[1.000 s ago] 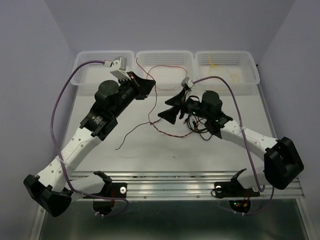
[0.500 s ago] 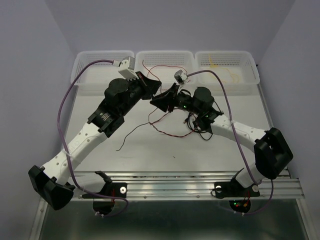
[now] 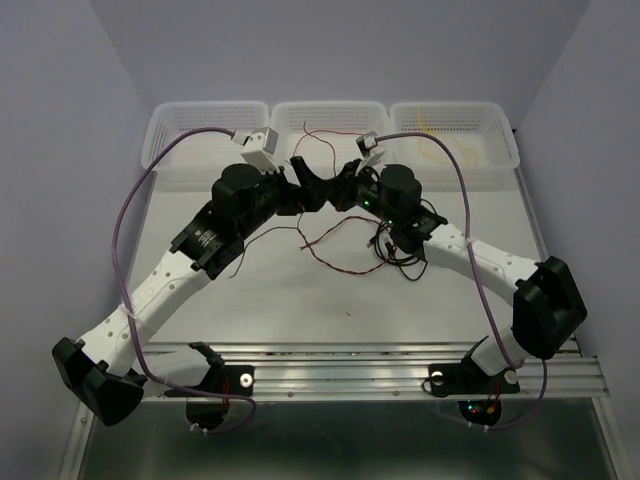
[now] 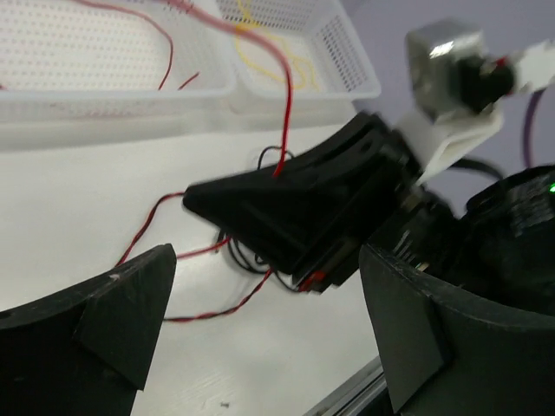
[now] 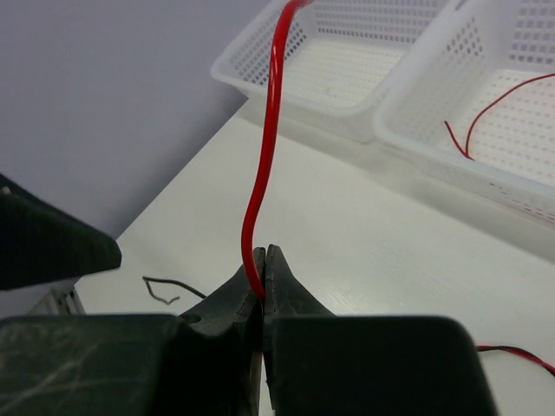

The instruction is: Untangle the cables

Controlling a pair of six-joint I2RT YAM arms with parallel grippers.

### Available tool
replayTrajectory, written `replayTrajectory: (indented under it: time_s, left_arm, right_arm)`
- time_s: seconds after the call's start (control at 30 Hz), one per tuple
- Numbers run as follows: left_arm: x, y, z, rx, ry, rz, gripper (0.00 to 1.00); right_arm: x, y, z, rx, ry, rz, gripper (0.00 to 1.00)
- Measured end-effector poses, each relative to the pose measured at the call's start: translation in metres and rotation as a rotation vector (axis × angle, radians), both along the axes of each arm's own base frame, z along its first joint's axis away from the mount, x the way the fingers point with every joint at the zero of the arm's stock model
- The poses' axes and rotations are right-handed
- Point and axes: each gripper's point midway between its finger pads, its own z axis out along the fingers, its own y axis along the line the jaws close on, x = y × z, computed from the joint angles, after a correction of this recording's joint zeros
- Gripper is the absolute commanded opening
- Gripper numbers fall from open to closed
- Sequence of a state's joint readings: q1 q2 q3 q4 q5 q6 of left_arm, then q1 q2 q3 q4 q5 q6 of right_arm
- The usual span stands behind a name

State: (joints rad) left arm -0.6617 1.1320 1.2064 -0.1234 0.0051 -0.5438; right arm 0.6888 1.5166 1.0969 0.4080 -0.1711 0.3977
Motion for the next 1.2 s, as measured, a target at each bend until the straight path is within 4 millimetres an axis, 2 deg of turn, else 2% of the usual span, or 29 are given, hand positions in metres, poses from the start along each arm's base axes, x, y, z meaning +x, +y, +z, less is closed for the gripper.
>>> replayTrajectory:
  time_s: [0.03,0.17,0.27,0.37,0.57,0.63,0.73,0.83,0.9,1.1,1.2]
  left_arm:
    - [-0.003,0.002,-0.008,0.018,0.015,-0.003,0.99]
    - [-0.021,0.024,-0.062,0.129,0.121,0.030,0.99]
    - [-0.023,0.041,-0.089,0.165,0.221,0.128,0.99]
    - [-0.023,0.058,-0.110,0.150,0.311,0.257,0.99]
    - [-0.024,0.068,-0.141,-0.016,0.367,0.386,0.99]
    - [-0.021,0.069,-0.145,-0.052,0.371,0.415,0.99]
    - [-0.009,0.066,-0.137,-0.132,0.350,0.459,0.99]
    - [0.003,0.064,-0.131,-0.194,0.333,0.497,0.99]
    - [0.010,0.060,-0.133,-0.210,0.333,0.508,0.95]
    - [0.024,0.052,-0.157,-0.198,0.370,0.546,0.58]
    - [0.028,0.049,-0.170,-0.186,0.400,0.561,0.05]
  right_arm:
    - [0.003,-0.003,0.001,-0.015,0.003,-0.020,0.01]
    - [0.000,-0.010,0.004,-0.047,0.021,-0.040,0.01]
    - [-0.006,-0.015,0.008,-0.058,0.029,-0.040,0.01]
    - [-0.010,-0.018,0.011,-0.062,0.034,-0.040,0.01]
    - [-0.012,-0.019,0.006,-0.069,0.061,-0.040,0.01]
    - [-0.012,-0.019,0.004,-0.070,0.069,-0.040,0.01]
    - [-0.013,-0.019,0.004,-0.065,0.079,-0.037,0.01]
    - [-0.016,-0.020,0.009,-0.056,0.077,-0.029,0.01]
    - [-0.020,-0.021,0.016,-0.042,0.069,-0.021,0.01]
    - [-0.030,-0.027,0.037,-0.005,0.038,-0.014,0.01]
    - [-0.033,-0.030,0.045,0.007,0.025,-0.014,0.01]
